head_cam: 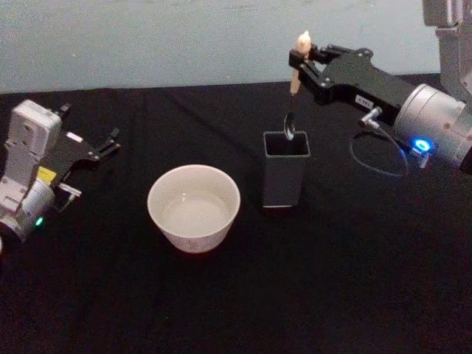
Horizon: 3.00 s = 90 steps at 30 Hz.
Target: Pick up the stirring spoon with one hand, stir inside the cup, then place it back in its original position.
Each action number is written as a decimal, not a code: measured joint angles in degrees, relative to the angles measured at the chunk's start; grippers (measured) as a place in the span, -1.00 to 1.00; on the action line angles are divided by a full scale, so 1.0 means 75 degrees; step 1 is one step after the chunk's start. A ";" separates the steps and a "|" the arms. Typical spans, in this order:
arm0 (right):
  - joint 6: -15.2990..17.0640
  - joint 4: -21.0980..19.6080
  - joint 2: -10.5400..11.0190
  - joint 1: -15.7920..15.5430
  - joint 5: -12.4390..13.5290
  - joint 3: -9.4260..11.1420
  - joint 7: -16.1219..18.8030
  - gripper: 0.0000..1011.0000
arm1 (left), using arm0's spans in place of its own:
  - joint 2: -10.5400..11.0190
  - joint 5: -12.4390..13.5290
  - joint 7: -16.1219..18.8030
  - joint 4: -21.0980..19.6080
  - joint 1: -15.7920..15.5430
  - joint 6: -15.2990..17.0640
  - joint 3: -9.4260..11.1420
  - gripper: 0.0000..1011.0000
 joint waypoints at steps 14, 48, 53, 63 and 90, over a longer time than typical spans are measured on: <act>-0.0395 -0.0123 0.0015 0.0075 0.0096 -0.0082 -0.0200 -0.60 | 0.0000 0.0000 0.0000 0.0000 0.0000 0.0000 0.0000 0.98; -0.1023 0.0591 -0.0735 0.0214 -0.0892 -0.1742 0.0397 -0.60 | 0.0000 0.0000 0.0000 0.0000 0.0000 0.0000 0.0000 0.98; -0.1160 0.0750 -0.0804 0.0143 -0.1078 -0.1891 0.0510 -0.60 | 0.0000 0.0000 0.0000 0.0000 0.0000 0.0000 0.0000 0.98; -0.1480 0.1173 -0.1067 0.0025 -0.1403 -0.2035 0.0543 -0.60 | 0.0000 0.0000 0.0000 0.0000 0.0000 0.0000 0.0000 0.98; -0.1839 0.2027 -0.1686 0.0065 -0.1889 -0.2028 0.0624 -0.60 | 0.0000 0.0000 0.0000 0.0000 0.0000 0.0000 0.0000 0.98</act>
